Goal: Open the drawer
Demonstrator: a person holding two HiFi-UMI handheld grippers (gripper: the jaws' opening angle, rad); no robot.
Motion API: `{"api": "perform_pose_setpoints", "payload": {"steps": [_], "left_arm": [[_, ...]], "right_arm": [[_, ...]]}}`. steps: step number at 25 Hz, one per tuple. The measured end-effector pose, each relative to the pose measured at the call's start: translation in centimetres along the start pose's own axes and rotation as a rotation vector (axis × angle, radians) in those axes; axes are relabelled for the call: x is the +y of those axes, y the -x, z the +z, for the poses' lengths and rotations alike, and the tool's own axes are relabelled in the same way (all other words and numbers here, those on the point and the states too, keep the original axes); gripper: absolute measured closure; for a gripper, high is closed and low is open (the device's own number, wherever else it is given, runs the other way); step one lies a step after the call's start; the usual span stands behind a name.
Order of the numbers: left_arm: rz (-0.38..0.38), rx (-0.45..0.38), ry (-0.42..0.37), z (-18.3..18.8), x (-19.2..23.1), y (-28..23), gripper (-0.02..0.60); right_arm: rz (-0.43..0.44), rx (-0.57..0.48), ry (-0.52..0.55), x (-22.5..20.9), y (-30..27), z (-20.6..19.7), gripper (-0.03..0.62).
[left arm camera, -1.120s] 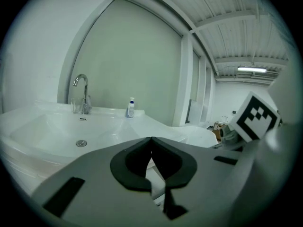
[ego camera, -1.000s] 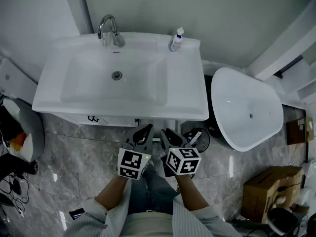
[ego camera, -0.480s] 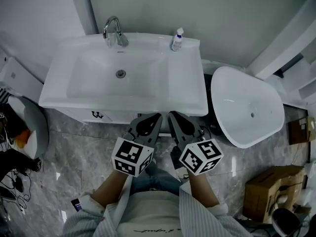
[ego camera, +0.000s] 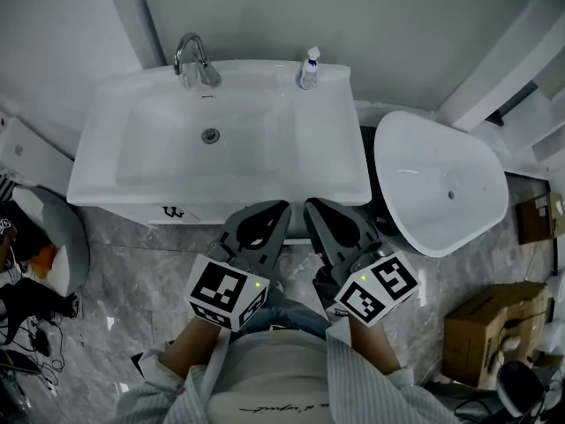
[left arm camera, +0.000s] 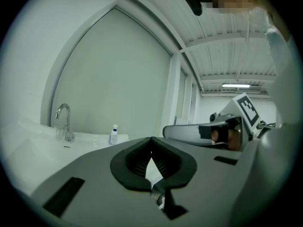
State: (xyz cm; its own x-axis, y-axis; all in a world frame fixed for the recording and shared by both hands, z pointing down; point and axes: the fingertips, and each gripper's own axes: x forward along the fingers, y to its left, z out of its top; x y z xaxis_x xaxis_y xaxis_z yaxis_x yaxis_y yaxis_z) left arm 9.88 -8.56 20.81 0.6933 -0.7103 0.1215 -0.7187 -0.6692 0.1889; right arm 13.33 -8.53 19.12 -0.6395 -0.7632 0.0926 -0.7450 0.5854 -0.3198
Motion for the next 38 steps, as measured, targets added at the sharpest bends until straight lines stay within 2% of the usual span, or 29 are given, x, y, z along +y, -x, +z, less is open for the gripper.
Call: {"api": "perform_pose_setpoints", "payload": {"steps": [5, 23, 30, 38], "left_arm": [[-0.016, -0.011, -0.028, 0.9, 0.1, -0.3, 0.566], [-0.031, -0.009, -0.045, 0.8, -0.1, 0.3, 0.566], [-0.038, 0.012, -0.104, 0.6, 0.1, 0.1, 0.566], [-0.127, 0.026, -0.138, 0.3, -1.2, -0.4, 0.566]], "right_arm": [[0.008, -0.013, -0.010, 0.0, -0.4, 0.5, 0.583], [0.019, 0.013, -0.002, 0.9, -0.7, -0.1, 0.585], [0.014, 0.023, -0.007, 0.6, -0.5, -0.3, 0.585], [0.025, 0.047, -0.003, 0.6, -0.3, -0.5, 0.585]]}}
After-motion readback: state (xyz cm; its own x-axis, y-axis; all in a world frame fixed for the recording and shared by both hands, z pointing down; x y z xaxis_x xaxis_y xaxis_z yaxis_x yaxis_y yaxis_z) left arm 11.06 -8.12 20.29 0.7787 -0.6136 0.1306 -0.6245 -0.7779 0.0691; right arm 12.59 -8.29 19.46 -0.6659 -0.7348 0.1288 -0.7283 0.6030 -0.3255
